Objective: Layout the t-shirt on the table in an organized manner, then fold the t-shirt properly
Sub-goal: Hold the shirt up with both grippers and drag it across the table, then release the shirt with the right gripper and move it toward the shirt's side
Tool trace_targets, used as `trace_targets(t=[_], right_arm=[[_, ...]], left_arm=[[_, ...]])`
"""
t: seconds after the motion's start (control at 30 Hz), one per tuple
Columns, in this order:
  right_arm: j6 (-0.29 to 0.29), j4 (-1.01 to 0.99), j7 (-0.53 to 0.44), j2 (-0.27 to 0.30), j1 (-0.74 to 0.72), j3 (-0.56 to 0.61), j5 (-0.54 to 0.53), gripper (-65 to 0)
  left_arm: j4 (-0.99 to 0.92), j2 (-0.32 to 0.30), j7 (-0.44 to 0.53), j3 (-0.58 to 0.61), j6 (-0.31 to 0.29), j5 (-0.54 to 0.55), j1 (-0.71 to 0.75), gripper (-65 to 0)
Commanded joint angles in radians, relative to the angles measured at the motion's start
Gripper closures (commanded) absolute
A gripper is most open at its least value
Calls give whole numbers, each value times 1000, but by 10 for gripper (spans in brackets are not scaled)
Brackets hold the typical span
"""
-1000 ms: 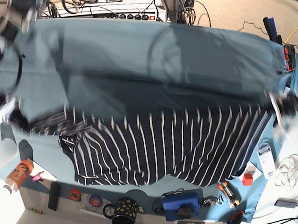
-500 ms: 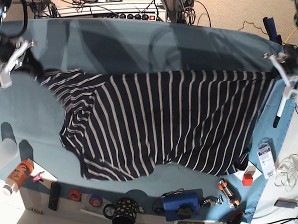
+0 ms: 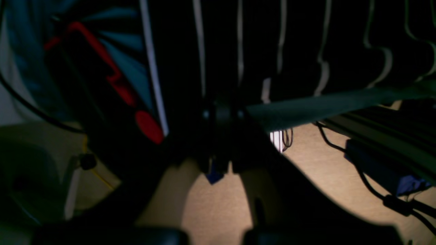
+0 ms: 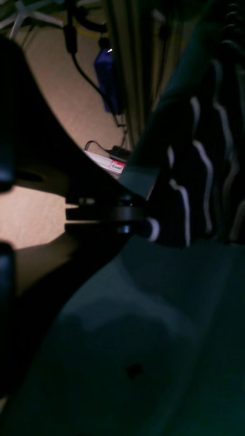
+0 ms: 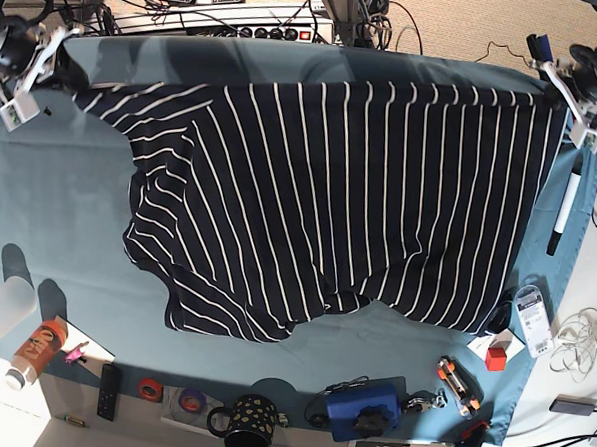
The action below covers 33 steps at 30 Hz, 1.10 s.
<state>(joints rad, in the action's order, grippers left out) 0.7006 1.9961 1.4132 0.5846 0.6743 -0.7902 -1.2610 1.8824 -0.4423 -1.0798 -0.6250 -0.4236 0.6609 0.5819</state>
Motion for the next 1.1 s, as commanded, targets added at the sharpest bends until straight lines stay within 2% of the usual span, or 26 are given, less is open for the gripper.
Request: trace_targets(t=[0.0, 0.2, 0.47, 0.6, 0.73, 0.93, 1.07], right_arm=[[-2, 10, -17, 28, 2, -15, -6, 0], [-2, 10, -17, 28, 2, -15, -6, 0], [-2, 10, -17, 28, 5, -15, 11, 0], [-2, 10, -17, 28, -13, -3, -135, 0], [-2, 10, -17, 28, -12, 97, -159, 0], [-2, 10, -17, 28, -12, 319, -45, 0], [-2, 10, -17, 28, -12, 404, 7, 0]], left_arm=[[12, -11, 5, -14, 4, -19, 5, 0], [12, -7, 27, -14, 4, -48, 2, 0], [12, -7, 53, -14, 16, -223, 3, 0], [12, -7, 112, -14, 15, -241, 2, 0], [12, -7, 120, -14, 15, -239, 2, 0], [12, -7, 121, -14, 15, -239, 2, 0], [12, -7, 125, -14, 15, -239, 2, 0]])
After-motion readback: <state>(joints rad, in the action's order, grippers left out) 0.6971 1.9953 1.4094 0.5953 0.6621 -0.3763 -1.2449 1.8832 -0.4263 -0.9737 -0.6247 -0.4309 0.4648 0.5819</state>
